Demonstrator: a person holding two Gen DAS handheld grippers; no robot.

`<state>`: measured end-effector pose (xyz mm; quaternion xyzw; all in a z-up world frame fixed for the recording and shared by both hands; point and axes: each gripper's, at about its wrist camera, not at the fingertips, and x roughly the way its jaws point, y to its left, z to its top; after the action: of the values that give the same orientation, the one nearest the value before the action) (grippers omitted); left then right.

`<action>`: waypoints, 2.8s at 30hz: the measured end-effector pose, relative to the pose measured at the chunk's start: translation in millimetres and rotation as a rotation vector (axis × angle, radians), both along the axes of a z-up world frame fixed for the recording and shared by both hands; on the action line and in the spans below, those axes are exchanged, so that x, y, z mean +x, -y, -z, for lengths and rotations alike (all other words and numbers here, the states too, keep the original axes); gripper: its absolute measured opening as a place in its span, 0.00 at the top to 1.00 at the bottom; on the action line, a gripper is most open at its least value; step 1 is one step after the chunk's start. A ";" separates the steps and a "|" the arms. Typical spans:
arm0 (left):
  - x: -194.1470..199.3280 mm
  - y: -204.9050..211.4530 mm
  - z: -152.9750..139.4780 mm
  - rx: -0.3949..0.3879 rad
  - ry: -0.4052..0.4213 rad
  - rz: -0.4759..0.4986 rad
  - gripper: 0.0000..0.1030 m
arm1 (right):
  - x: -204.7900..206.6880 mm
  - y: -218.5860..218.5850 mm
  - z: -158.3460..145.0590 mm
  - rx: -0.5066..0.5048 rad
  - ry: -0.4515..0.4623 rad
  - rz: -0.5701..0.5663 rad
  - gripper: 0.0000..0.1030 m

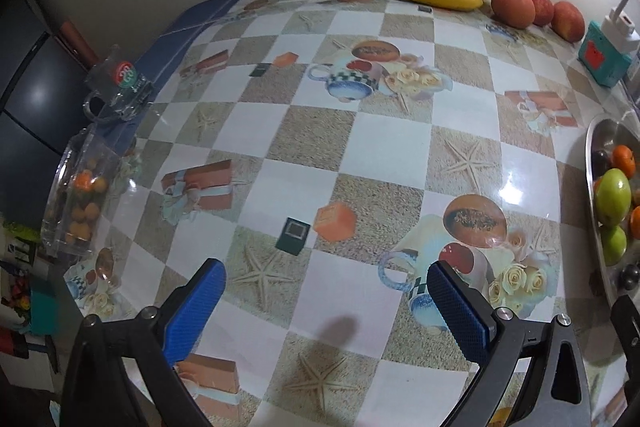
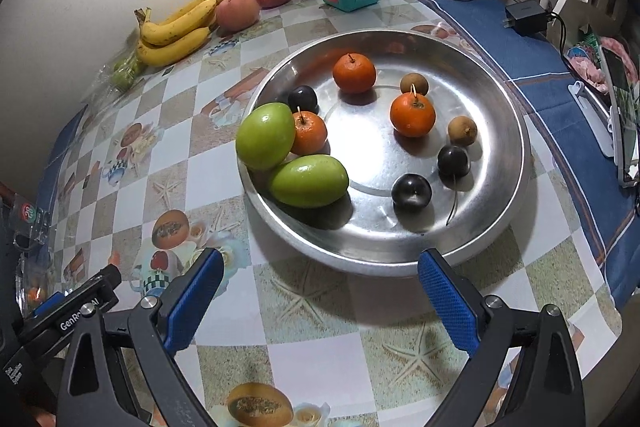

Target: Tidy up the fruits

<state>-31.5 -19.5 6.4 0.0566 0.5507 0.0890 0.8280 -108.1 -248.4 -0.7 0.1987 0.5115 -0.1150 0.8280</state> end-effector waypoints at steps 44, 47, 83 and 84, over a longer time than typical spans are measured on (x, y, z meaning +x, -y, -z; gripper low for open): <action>-18.8 -2.9 -32.8 -0.039 0.061 0.079 0.01 | -8.4 -6.5 -12.4 0.004 0.030 0.003 0.05; -18.4 -3.1 -32.5 -0.037 0.059 0.078 0.01 | -7.8 -7.0 -12.0 0.003 0.029 0.002 0.05; -17.2 -4.0 -30.3 -0.035 0.052 0.076 0.01 | -6.4 -8.7 -9.4 0.006 0.021 -0.008 0.05; -17.5 -4.6 -29.6 -0.034 0.052 0.075 0.01 | -6.4 -8.7 -9.3 0.006 0.021 -0.008 0.05</action>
<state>-49.0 -14.9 36.0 0.0607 0.5281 0.0500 0.8455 -114.5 -239.7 8.5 0.2004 0.5039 -0.1083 0.8332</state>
